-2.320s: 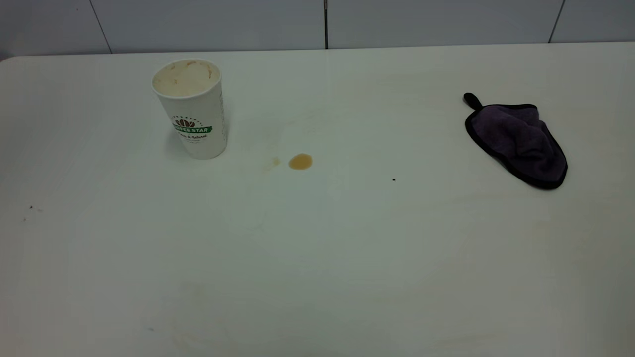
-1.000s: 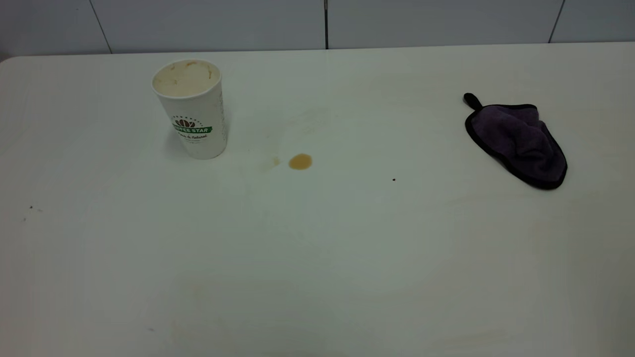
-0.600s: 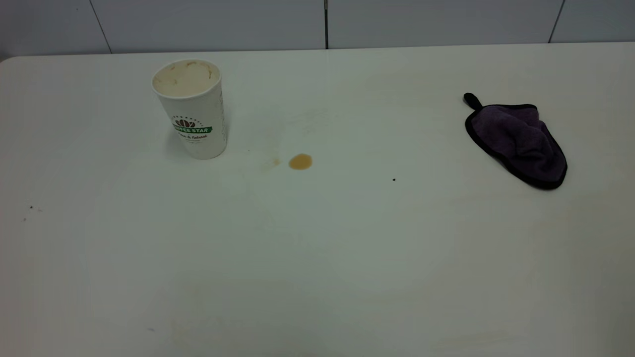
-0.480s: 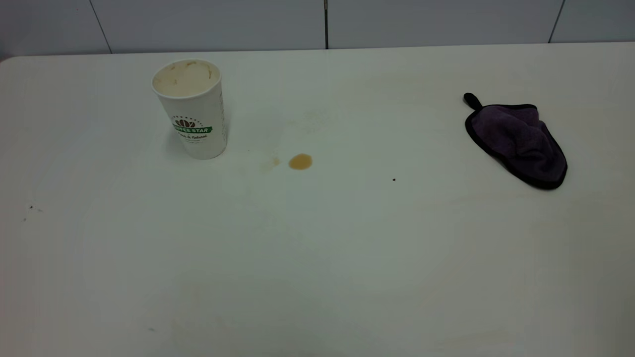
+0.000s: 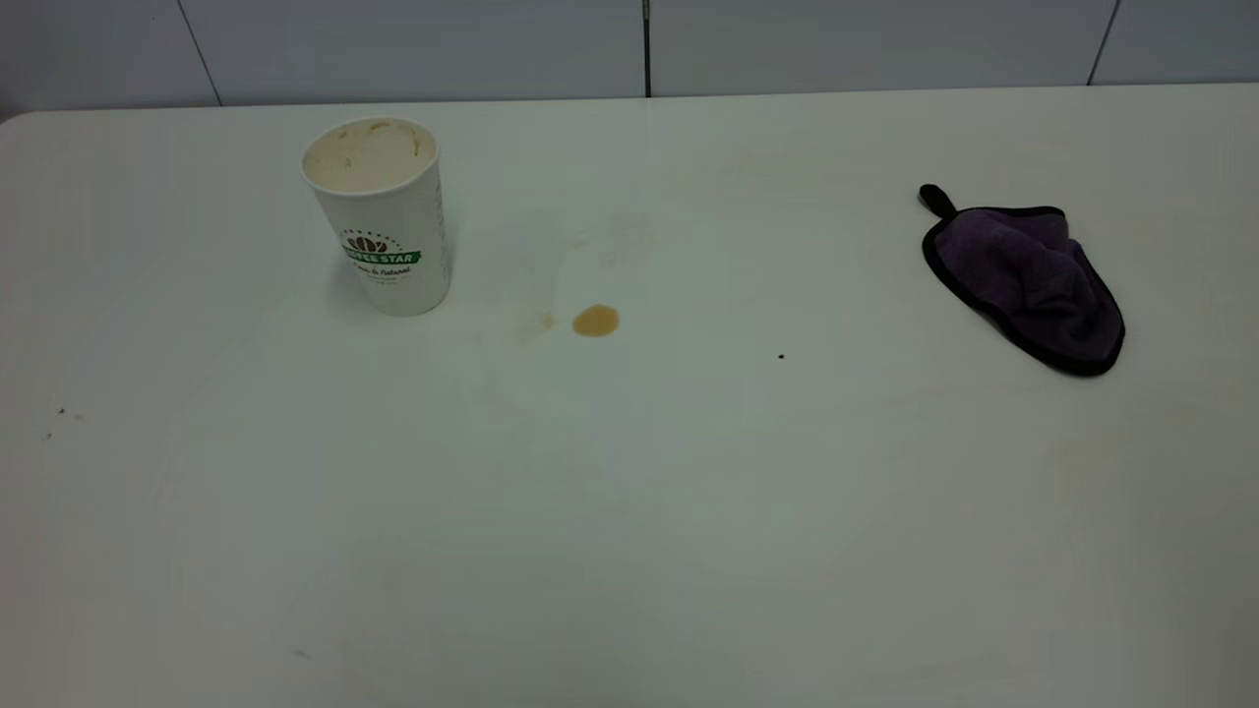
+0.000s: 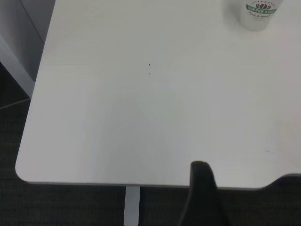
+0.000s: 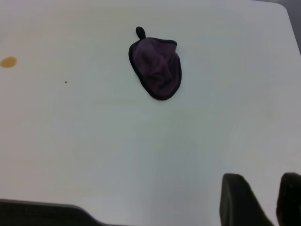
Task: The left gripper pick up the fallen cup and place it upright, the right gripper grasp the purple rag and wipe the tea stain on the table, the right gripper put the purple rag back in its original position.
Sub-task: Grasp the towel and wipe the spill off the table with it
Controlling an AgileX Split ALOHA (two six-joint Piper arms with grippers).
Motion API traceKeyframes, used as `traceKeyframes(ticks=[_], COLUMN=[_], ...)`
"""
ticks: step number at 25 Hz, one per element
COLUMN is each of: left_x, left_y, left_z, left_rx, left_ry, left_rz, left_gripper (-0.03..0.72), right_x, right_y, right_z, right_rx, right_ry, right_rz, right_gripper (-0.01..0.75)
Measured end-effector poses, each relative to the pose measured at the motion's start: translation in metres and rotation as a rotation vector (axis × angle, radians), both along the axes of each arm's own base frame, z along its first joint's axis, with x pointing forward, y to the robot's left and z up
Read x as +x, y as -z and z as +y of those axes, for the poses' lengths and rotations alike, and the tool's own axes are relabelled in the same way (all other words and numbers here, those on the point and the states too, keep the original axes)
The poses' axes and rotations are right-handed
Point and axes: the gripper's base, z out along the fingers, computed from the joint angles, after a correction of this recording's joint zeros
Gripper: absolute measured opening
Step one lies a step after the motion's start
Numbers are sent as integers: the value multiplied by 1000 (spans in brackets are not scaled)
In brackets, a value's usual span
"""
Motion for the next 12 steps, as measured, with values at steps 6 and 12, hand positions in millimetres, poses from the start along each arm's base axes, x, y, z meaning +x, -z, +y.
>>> traceKeyframes(ticks=[6,12], left_x=[0,0], left_y=[0,0], left_z=[0,0], left_rx=[0,0], left_ry=[0,0], left_rz=[-1,-1], left_gripper=[564,564], right_x=[0,0], right_y=[0,-1], right_z=[0,-1], right_rx=[0,37], right_ry=[0,31], right_rz=[0,1], right_gripper=[239,268])
